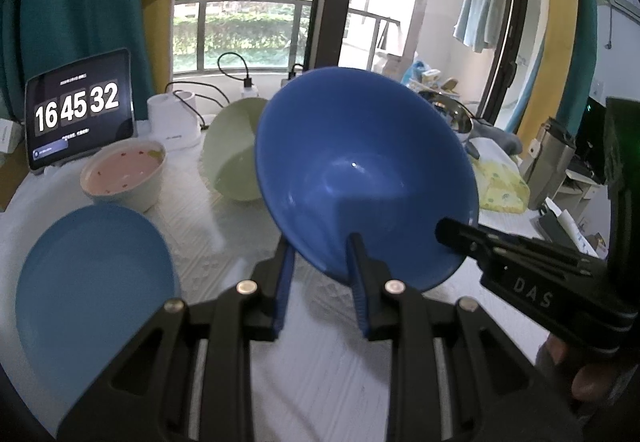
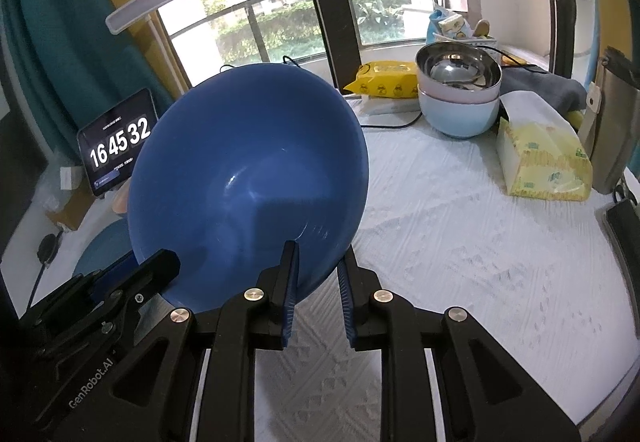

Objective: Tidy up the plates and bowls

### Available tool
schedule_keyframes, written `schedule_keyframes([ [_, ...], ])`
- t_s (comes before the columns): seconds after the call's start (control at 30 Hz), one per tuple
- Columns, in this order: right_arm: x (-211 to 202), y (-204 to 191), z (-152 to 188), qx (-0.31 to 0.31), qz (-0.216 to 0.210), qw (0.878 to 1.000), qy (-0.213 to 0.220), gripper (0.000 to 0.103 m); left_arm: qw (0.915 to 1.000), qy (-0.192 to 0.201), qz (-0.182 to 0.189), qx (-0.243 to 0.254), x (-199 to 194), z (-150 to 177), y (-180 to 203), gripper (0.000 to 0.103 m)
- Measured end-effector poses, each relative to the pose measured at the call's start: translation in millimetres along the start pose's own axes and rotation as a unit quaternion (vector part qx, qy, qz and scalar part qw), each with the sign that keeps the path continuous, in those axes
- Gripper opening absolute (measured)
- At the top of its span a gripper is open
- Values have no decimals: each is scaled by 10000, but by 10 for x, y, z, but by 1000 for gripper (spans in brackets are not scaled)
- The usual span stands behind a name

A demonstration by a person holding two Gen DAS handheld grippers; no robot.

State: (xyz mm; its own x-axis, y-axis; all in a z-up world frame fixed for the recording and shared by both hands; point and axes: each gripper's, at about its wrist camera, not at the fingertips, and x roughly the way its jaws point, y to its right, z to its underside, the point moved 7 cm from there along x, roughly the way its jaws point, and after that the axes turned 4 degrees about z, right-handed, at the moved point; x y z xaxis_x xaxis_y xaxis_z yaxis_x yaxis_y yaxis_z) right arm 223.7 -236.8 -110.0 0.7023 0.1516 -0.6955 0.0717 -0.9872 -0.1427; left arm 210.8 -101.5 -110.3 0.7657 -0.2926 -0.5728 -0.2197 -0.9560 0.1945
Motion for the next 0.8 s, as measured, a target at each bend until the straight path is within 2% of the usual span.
schedule_keyframes([
  [0.8, -100, -200, 410, 24, -3, 9985, -547, 27, 9996, -213, 55, -162, -212, 322, -69, 27],
])
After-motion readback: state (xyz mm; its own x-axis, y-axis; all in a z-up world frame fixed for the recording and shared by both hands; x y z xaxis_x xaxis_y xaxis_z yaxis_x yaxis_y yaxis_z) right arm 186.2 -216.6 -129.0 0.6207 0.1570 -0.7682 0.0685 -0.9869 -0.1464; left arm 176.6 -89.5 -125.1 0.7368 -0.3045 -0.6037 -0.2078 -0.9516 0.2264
